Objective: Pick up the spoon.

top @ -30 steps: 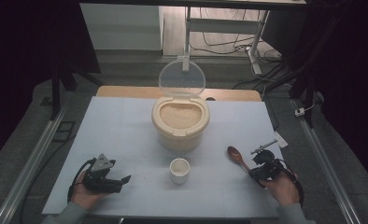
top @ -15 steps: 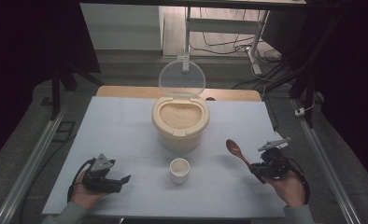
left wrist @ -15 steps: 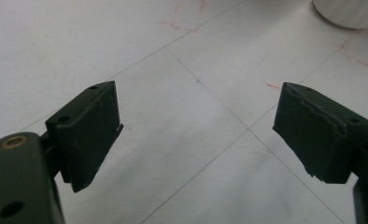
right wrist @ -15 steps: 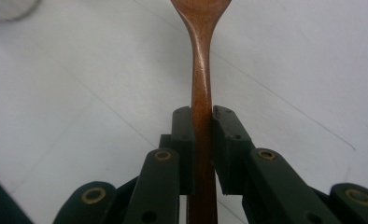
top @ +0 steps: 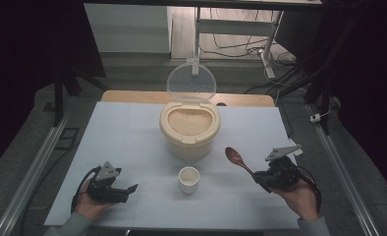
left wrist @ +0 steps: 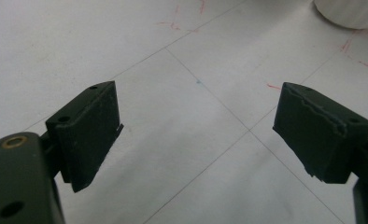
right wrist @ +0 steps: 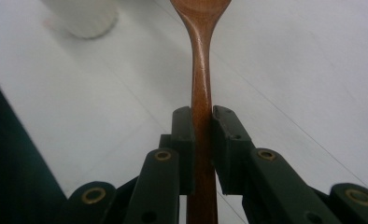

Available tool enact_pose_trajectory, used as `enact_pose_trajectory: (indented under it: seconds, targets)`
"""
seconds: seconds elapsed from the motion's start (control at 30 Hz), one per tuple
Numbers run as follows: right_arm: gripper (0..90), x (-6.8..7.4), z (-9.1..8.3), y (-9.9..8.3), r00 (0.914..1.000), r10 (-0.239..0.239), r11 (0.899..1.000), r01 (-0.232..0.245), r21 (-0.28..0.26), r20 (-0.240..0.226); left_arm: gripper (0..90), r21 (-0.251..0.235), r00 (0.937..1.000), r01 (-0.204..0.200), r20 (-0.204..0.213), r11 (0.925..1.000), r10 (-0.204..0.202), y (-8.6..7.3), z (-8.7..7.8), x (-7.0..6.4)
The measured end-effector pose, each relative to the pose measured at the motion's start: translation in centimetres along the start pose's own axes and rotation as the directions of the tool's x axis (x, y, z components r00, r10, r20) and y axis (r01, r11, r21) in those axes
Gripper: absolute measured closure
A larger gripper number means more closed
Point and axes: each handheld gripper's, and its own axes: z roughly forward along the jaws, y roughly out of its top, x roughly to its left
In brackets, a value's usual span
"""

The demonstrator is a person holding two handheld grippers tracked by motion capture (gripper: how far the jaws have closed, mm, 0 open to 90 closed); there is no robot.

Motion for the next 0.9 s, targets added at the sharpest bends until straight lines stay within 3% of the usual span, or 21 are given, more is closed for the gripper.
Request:
enact_pose_trajectory:
  seconds: [0.17,0.6,0.9]
  targets:
    - [79.3,0.7,0.3,0.6,0.9995,-0.033,0.999,0.033,0.006,0.0,14.4,0.002,1.0,-0.002,-0.001,1.0,0.002,0.0,0.0,0.0]
    - [79.3,2.5,1.7,2.7,0.9919,-0.113,0.994,0.112,-0.008,-0.058,14.4,0.002,1.0,0.002,0.001,1.0,-0.002,0.0,0.1,-0.1]
    - [79.2,4.5,2.6,5.3,0.9744,-0.193,0.981,0.193,-0.01,-0.115,14.4,-0.001,1.0,0.005,0.004,1.0,-0.005,0.0,0.0,0.0]
